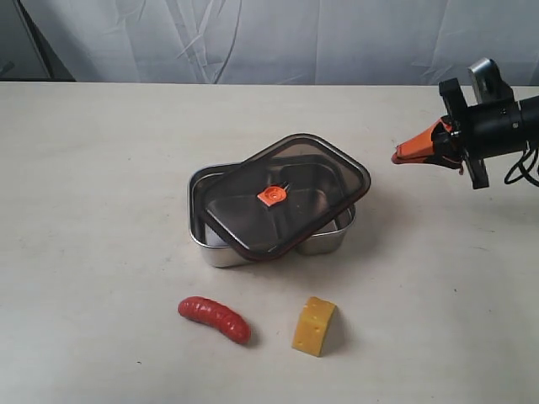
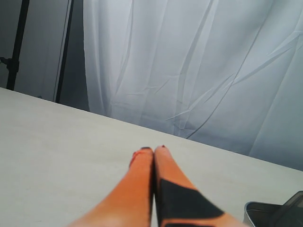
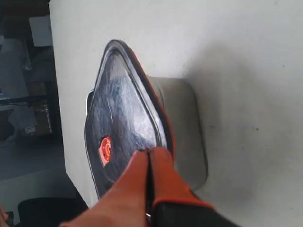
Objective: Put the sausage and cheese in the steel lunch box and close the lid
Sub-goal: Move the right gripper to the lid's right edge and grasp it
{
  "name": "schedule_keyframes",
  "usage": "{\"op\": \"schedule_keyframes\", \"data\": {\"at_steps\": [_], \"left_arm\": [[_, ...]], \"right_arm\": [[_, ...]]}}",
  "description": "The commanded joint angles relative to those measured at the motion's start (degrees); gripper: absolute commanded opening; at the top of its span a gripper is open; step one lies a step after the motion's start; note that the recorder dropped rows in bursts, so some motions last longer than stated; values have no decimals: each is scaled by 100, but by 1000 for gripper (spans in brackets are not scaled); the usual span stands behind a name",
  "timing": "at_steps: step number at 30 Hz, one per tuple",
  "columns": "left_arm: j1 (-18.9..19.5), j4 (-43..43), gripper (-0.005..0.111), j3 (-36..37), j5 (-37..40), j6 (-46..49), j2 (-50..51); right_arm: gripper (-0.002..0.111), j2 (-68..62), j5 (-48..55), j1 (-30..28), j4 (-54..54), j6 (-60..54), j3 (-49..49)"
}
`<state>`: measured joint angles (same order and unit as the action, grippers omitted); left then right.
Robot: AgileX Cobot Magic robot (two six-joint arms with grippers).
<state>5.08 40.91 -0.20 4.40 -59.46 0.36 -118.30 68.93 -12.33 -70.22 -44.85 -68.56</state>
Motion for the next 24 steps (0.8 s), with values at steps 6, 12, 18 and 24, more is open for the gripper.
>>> {"op": "schedule_keyframes", "data": {"at_steps": [6,12,18,24], "left_arm": [[-69,36,0,20,-6,11,-36],[-69,36,0,20,-6,11,-36],[-69,36,0,20,-6,11,-36],[-69,36,0,20,-6,11,-36]], "right_arm": [[19,-59,103,301,2,-231,-20],[60,-81,103,695,182,-265,-20],[52,-94,103,950,239,-276,-20],[7,-94,-51,966,329,-276,-20]]}}
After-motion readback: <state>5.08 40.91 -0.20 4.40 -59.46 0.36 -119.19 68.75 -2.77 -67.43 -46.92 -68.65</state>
